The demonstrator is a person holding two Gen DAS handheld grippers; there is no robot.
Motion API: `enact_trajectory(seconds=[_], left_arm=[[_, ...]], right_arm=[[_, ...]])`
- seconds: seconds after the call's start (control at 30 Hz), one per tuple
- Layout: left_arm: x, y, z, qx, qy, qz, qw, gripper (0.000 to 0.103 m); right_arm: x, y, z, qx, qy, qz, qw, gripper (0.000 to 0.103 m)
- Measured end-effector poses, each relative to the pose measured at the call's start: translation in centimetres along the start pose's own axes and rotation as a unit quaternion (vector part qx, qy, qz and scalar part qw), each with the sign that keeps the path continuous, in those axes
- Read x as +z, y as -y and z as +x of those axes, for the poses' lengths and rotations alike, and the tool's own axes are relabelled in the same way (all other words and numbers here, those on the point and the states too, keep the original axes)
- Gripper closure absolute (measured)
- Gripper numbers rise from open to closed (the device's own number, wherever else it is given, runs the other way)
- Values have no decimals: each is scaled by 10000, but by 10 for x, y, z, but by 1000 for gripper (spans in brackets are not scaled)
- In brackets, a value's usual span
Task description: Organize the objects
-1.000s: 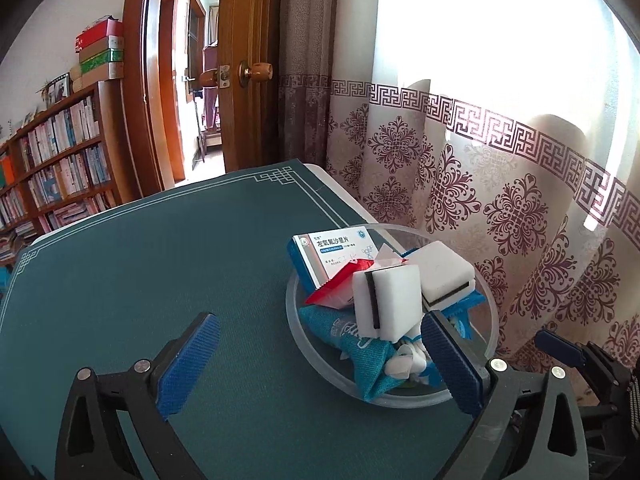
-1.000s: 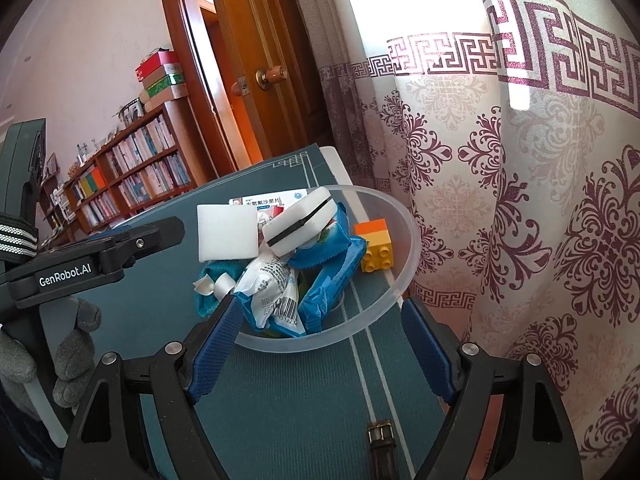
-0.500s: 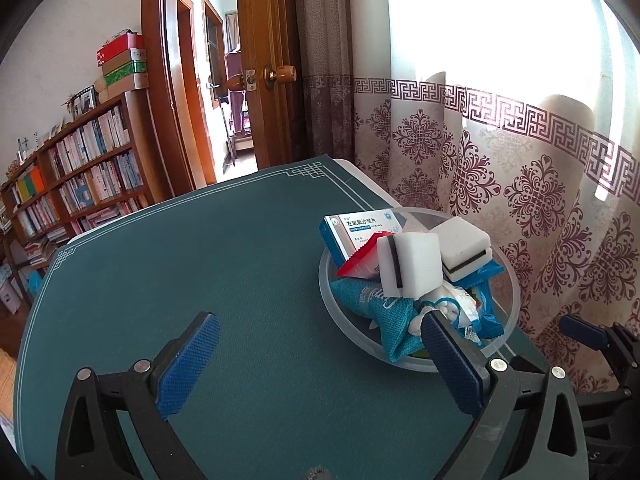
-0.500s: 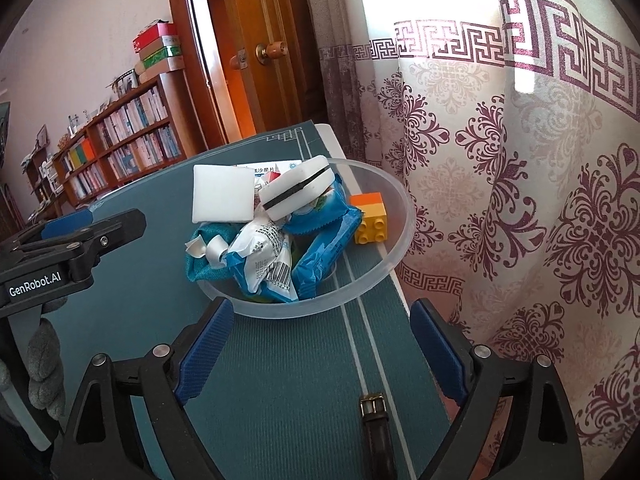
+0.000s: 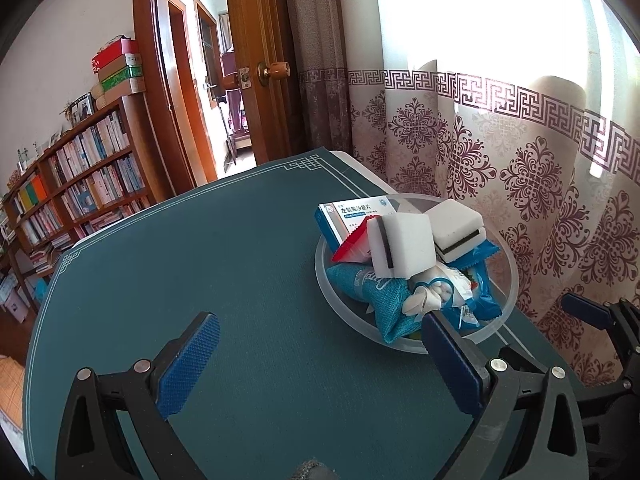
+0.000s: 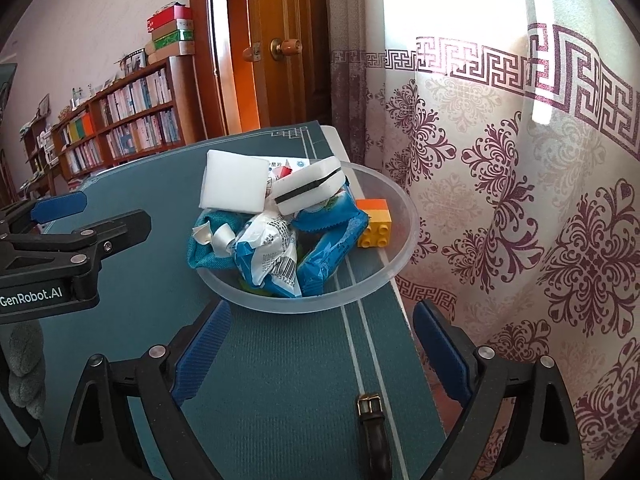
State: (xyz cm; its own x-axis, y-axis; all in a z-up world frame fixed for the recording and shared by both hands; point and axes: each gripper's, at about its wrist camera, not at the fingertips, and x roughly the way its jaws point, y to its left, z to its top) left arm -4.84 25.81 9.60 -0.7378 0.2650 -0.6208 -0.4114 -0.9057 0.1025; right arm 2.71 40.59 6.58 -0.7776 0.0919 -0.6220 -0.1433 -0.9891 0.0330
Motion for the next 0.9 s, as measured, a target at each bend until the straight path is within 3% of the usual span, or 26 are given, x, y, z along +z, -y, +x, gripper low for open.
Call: enact_trajectory(seconds=[0.9], left_arm=[[-6, 1, 5, 70, -115, 14, 9999, 0]], right_arm=[[8, 4, 10, -214, 19, 32, 9998, 9]])
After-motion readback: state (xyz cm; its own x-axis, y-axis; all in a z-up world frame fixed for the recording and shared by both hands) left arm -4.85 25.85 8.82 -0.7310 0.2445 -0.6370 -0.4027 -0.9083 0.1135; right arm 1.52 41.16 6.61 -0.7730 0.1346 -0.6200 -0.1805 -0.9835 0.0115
